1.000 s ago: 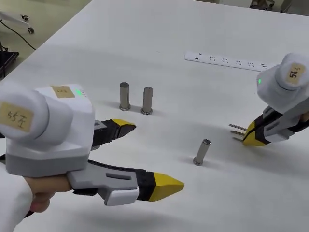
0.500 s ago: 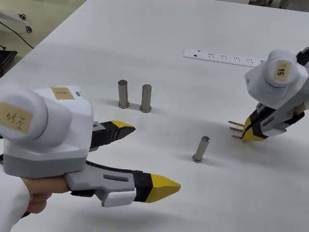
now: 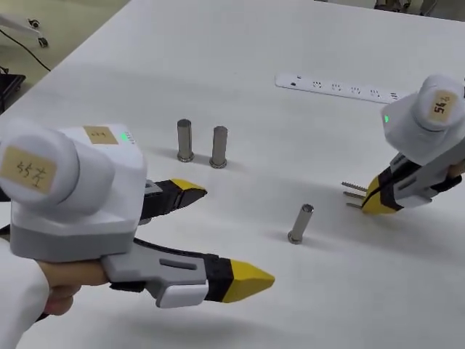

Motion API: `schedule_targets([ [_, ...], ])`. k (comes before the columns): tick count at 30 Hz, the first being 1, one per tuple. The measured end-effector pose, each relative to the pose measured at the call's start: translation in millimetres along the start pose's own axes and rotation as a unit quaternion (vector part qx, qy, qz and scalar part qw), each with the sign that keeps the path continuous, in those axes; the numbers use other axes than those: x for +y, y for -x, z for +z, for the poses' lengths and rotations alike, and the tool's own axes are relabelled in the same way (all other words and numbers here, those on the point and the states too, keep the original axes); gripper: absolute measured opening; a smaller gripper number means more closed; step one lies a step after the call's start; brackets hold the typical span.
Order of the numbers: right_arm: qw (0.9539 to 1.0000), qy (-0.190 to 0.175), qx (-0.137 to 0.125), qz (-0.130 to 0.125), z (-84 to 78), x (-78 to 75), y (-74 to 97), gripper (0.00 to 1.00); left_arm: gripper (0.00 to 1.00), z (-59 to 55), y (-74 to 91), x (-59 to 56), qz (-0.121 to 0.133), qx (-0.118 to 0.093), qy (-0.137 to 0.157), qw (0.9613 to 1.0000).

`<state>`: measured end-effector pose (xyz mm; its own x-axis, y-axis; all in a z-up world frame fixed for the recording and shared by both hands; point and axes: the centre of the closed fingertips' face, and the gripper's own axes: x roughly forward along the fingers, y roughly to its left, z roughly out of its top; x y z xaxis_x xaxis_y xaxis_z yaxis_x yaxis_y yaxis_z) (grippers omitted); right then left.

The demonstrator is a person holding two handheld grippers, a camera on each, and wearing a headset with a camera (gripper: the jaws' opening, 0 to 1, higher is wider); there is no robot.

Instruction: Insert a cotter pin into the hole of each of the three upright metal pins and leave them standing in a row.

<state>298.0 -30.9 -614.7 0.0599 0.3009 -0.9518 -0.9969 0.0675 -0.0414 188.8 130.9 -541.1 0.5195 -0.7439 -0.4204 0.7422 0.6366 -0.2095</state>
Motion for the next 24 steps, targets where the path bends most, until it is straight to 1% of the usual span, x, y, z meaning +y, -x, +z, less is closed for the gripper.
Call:
schedule_targets([
  [2,1.0,-0.003,-0.005,0.0,0.2,0.4,0.0,0.0,0.82,1.0,0.9,2.8,0.008,-0.003,0.001,1.0],
  [7,1.0,-0.004,-0.004,-0.002,1.0,1.4,-0.4,0.0,0.81,5.9,4.8,4.8,0.015,-0.013,0.005,0.9998],
  [10,1.0,0.0,-0.001,-0.005,3.4,2.8,0.2,0.0,0.79,9.3,5.9,5.2,0.017,-0.017,0.004,0.9997],
  [15,0.9998,0.013,0.002,-0.016,6.0,4.3,4.3,0.0,0.78,12.7,5.1,6.3,0.02,-0.023,0.013,0.9995],
  [17,0.9996,0.018,-0.002,-0.023,7.5,4.2,6.9,0.0,0.78,14.6,4.0,7.5,0.024,-0.026,0.02,0.9992],
  [21,0.9987,0.02,-0.022,-0.041,11.8,5.3,13.6,0.0,0.74,19.6,1.7,6.3,0.021,-0.034,0.028,0.9988],
  [24,0.9971,0.022,-0.037,-0.063,13.6,5.4,20.4,0.0,0.71,25.9,-1.4,3.6,0.014,-0.042,0.04,0.9982],
])
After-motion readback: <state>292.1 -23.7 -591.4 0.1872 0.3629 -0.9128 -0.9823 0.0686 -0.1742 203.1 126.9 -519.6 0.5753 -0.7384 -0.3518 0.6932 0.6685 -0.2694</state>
